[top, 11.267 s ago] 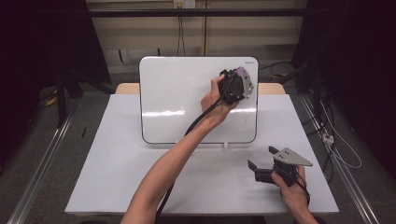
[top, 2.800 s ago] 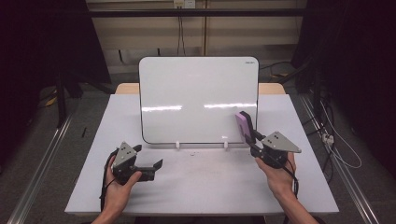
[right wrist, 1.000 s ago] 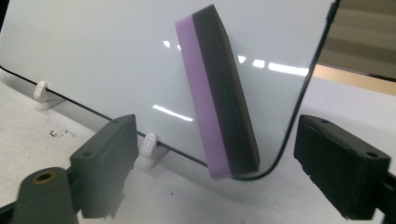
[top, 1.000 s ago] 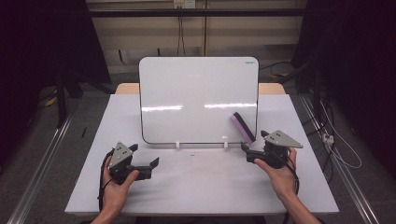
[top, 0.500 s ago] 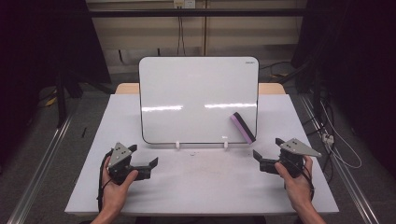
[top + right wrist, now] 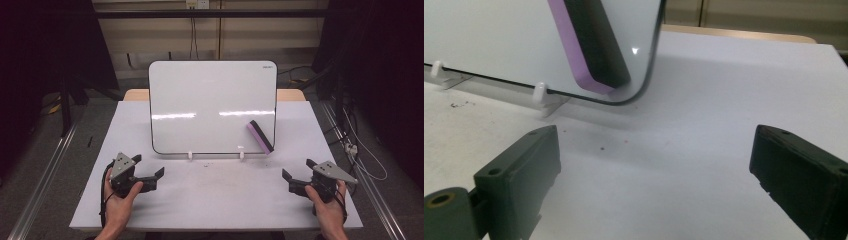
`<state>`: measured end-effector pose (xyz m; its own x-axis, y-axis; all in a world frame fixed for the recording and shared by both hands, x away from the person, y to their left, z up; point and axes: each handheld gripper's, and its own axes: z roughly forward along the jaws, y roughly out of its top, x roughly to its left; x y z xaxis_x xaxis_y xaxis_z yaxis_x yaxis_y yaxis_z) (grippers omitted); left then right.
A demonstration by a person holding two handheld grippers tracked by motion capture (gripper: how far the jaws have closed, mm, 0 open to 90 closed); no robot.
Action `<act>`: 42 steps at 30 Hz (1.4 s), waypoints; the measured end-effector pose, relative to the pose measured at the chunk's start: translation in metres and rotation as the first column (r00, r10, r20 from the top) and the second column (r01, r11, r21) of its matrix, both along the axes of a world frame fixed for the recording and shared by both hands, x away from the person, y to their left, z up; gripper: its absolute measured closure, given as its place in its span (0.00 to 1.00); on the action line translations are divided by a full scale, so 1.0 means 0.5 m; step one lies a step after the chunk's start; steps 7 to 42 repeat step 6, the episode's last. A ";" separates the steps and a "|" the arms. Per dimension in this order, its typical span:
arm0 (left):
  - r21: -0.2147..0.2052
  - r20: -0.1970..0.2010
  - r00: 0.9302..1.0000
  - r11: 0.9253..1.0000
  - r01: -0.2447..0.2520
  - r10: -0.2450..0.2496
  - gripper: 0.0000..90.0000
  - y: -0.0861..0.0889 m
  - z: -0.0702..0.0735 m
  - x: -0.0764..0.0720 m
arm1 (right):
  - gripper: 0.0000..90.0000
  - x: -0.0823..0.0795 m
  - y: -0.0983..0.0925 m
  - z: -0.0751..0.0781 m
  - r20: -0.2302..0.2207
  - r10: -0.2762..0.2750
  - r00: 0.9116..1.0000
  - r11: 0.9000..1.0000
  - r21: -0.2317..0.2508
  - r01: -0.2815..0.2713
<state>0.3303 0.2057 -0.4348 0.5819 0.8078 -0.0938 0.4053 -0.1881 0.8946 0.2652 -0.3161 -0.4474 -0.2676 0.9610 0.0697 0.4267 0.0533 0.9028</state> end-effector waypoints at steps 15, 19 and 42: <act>-0.008 0.005 1.000 1.000 -0.007 0.007 0.06 -0.002 0.001 -0.001 | 0.06 -0.006 0.000 -0.011 -0.010 0.002 1.000 1.000 -0.005 -0.002; -0.008 0.005 1.000 1.000 -0.007 0.007 0.06 -0.002 0.001 -0.001 | 0.06 -0.006 0.000 -0.011 -0.010 0.002 1.000 1.000 -0.005 -0.002; -0.008 0.005 1.000 1.000 -0.007 0.007 0.06 -0.002 0.001 -0.001 | 0.06 -0.006 0.000 -0.011 -0.010 0.002 1.000 1.000 -0.005 -0.002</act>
